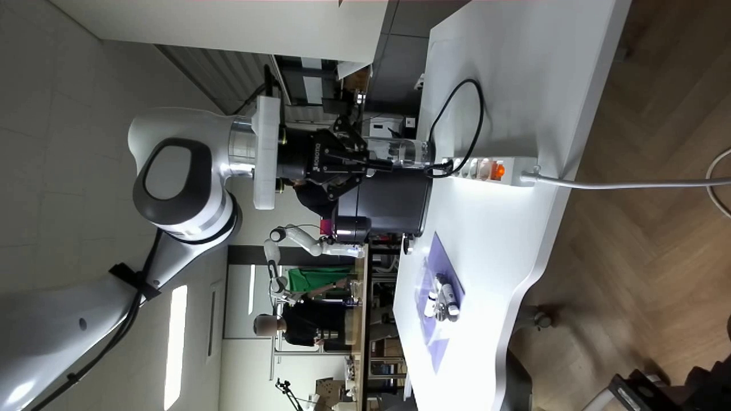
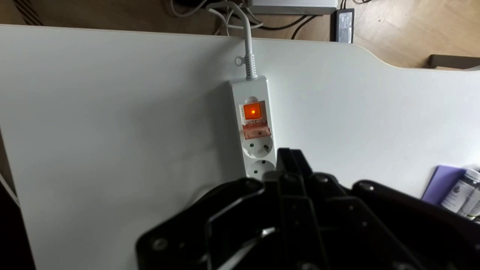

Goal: Turn off the extension cord

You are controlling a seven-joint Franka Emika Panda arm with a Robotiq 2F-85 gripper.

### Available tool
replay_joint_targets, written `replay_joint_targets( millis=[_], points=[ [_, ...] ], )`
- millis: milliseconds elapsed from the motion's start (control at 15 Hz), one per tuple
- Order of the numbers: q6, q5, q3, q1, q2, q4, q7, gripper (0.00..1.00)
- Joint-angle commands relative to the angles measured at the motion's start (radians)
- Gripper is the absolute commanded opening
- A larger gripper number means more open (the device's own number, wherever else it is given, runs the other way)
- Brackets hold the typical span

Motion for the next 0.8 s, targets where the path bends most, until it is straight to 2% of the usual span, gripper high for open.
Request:
replay_joint_targets(
  millis=[0, 200, 733],
  points=[
    [-0.005, -0.010, 0.028, -0.026, -0.001, 0.006, 0.007, 0.01],
    [-0.010, -0.010, 0.028, -0.026, -0.001, 0.008, 0.007, 0.00],
    [0.041, 0.109, 0.066, -0.140, 0.073, -0.011, -0.301, 0.00]
  ],
)
